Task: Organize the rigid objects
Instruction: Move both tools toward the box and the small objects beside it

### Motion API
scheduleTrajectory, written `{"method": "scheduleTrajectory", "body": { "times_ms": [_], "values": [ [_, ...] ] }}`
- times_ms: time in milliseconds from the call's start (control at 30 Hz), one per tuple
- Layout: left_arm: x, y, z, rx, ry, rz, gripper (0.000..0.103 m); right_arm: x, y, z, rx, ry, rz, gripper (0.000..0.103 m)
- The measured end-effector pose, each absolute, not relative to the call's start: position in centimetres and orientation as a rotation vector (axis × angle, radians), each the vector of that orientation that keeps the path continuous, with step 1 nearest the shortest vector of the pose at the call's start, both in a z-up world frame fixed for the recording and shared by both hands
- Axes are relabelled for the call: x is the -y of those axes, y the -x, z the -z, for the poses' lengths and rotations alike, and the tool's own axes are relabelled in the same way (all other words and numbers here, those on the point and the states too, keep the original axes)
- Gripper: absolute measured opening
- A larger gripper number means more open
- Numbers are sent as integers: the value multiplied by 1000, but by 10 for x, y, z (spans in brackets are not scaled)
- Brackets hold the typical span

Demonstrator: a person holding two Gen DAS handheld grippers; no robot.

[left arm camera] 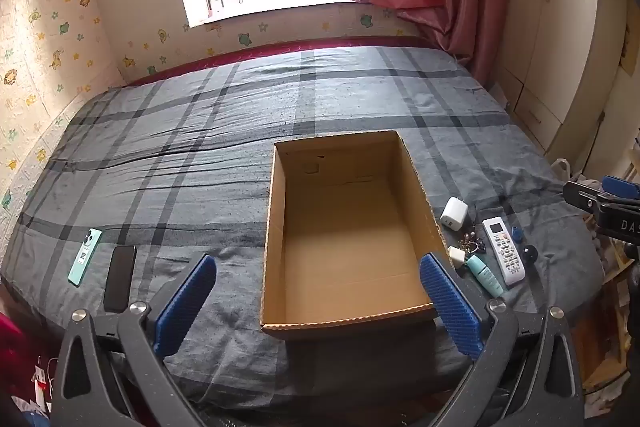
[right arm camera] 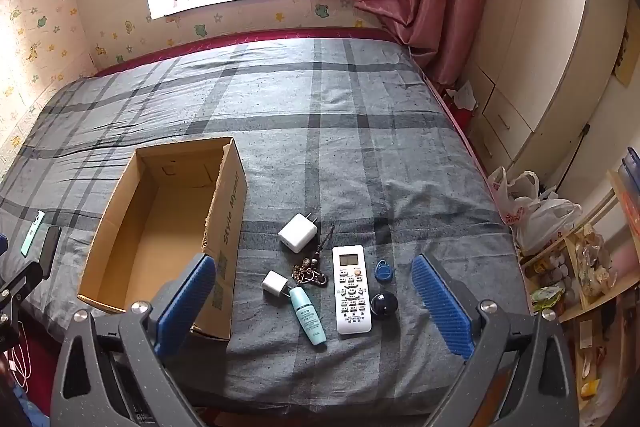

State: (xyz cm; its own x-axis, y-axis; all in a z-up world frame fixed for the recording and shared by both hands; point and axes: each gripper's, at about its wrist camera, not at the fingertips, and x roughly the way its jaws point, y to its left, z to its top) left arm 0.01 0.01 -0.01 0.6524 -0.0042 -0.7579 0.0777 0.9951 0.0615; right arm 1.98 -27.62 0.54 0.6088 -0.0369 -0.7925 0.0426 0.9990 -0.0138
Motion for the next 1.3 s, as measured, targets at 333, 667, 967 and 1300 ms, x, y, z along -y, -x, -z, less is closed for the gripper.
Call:
{"method": "scheduleTrajectory", "body": {
  "times_ms": [333, 667, 967, 1300],
  "values": [
    [0, 2, 2, -861, -82, 49, 103, 274, -18, -9, -911, -4, 40, 101],
    [5, 4, 2, -856, -82, 43, 103, 274, -19, -11, -906, -7, 38, 101],
    [-2, 3, 2, -858, -70, 40, 103, 274, -19, -10, -903, -5, 40, 101],
    [-1, 2, 4, -865, -70, 38, 103, 273, -20, -14, -902, -11, 37, 101]
  ]
}}
